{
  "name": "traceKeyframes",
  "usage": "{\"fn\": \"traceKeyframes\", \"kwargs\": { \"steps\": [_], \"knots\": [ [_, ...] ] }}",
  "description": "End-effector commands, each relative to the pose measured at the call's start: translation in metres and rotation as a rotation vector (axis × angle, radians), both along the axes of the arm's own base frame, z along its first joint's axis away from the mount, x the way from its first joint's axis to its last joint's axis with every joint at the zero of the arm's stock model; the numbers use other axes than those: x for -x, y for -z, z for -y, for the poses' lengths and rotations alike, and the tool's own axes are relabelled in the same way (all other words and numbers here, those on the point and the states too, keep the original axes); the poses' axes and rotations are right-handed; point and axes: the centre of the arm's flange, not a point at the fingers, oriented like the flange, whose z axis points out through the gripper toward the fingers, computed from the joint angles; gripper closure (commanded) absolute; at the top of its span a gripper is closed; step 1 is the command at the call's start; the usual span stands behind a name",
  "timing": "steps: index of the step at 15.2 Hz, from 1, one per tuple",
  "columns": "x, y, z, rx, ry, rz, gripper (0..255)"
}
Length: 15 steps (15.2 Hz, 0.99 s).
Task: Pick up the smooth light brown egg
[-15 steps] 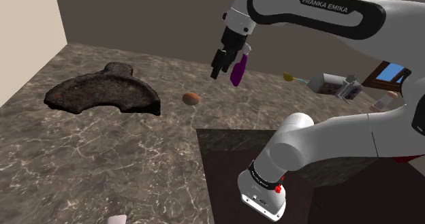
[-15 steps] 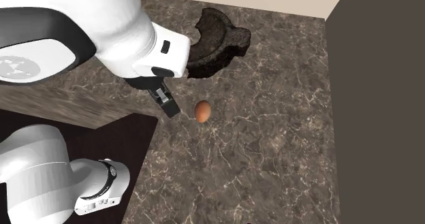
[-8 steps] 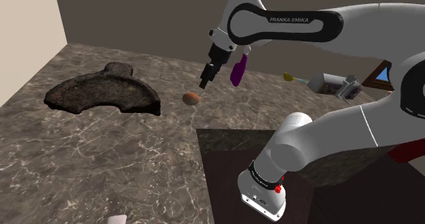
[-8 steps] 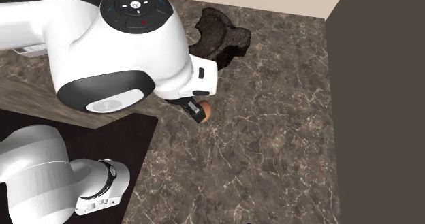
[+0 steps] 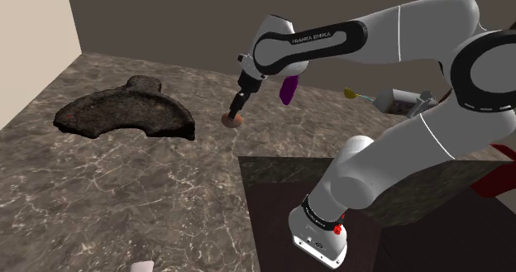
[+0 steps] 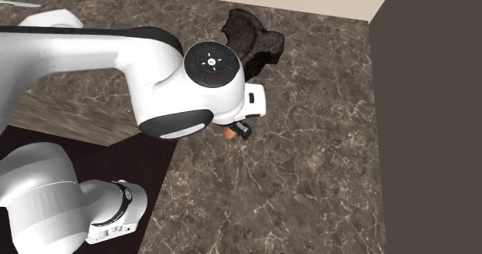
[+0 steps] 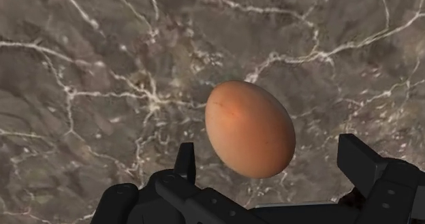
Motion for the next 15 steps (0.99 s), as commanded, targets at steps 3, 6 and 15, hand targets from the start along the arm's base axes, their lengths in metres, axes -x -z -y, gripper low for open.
{"fn": "traceKeyframes", "kwargs": {
  "steps": [3,6,15],
  "knots": [
    [-0.002,0.021,0.0,-0.001,-0.003,0.002,0],
    [-0.002,0.035,0.0,-0.001,-0.003,0.002,0],
    [-0.001,0.034,0.0,-0.001,-0.003,0.002,255]
  ]
}}
